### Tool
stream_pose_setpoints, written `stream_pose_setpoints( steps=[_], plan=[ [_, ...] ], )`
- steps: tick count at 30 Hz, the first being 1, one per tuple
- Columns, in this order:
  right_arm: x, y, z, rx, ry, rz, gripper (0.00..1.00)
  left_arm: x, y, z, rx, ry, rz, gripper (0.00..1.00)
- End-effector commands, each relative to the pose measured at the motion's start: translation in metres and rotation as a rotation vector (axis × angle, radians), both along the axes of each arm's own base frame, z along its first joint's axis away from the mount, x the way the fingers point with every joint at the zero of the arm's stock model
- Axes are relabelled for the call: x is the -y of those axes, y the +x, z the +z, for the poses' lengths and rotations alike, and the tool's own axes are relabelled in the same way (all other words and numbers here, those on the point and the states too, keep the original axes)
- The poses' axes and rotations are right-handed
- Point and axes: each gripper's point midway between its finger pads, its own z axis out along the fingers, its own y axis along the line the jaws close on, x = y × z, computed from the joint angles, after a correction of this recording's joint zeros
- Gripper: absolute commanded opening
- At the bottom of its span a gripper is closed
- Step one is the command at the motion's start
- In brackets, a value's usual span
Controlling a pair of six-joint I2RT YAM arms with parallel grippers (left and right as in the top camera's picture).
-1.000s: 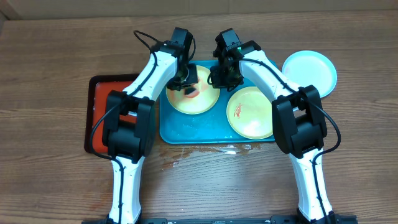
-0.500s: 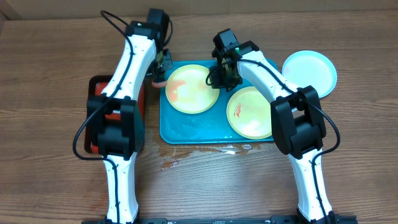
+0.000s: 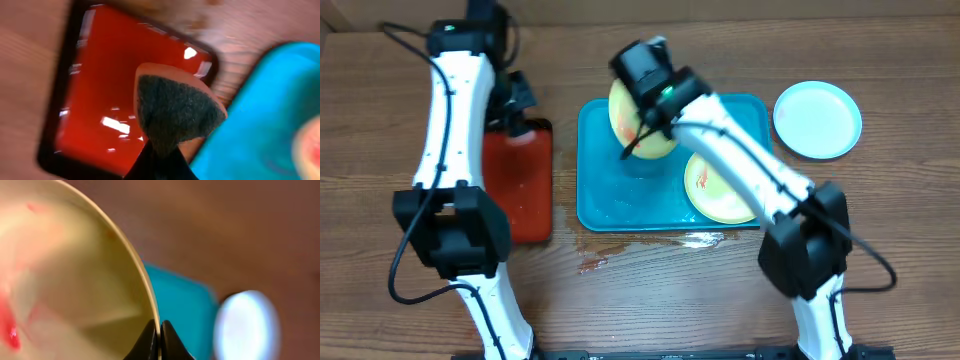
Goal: Clean dirty plates on tray and stack at the side
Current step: 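Lift the sponge away with the left gripper and raise the yellow plate, then carry the yellow plate right and set it on the white plate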
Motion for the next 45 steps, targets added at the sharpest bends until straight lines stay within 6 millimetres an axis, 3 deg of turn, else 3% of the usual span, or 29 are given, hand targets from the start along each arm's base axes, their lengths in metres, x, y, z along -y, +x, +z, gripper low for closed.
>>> stream_pose_setpoints(
  steps=[1,8,15,22,26,28,32,34,37,41,43,45],
  plan=[
    [0.008,-0.015,0.089,0.258,-0.373,-0.036,0.04,-0.029,-0.009,0.001,-0.025,0.069,0.034,0.04],
    [-0.03,-0.047,0.114,0.245,-0.697,0.121,0.04,-0.054,-0.014,0.001,-0.03,0.067,0.094,0.04],
    [-0.046,-0.054,0.125,0.307,-0.686,0.113,0.04,-0.058,-0.015,0.0,-0.027,0.042,0.109,0.04],
    [-0.062,-0.041,0.086,0.215,-0.442,0.23,0.04,-0.06,-0.015,0.0,-0.028,0.056,0.109,0.04],
    [-0.046,-0.029,0.076,0.182,-0.375,0.198,0.04,-0.06,-0.015,0.0,-0.028,0.057,0.107,0.04],
    [-0.047,-0.022,0.057,0.117,-0.232,0.221,0.04,-0.06,-0.015,0.0,-0.027,0.058,0.101,0.04],
    [-0.043,-0.02,0.004,-0.177,0.114,0.341,0.04,-0.06,-0.015,0.0,-0.027,0.058,0.099,0.04],
    [-0.029,-0.016,-0.007,-0.281,0.296,0.33,0.04,-0.06,-0.014,0.0,-0.026,0.058,0.099,0.04],
    [0.011,-0.006,-0.013,-0.376,0.525,0.226,0.04,-0.06,-0.014,0.0,-0.024,0.058,0.099,0.04],
    [0.096,0.011,-0.016,-0.407,0.689,0.014,0.04,-0.06,-0.014,0.0,-0.024,0.058,0.099,0.04],
    [0.153,0.015,-0.021,-0.398,0.71,-0.11,0.04,-0.06,-0.014,0.0,-0.024,0.058,0.099,0.04],
    [0.198,0.016,-0.027,-0.384,0.728,-0.204,0.04,-0.06,-0.014,0.0,-0.023,0.058,0.098,0.04]
  ],
)
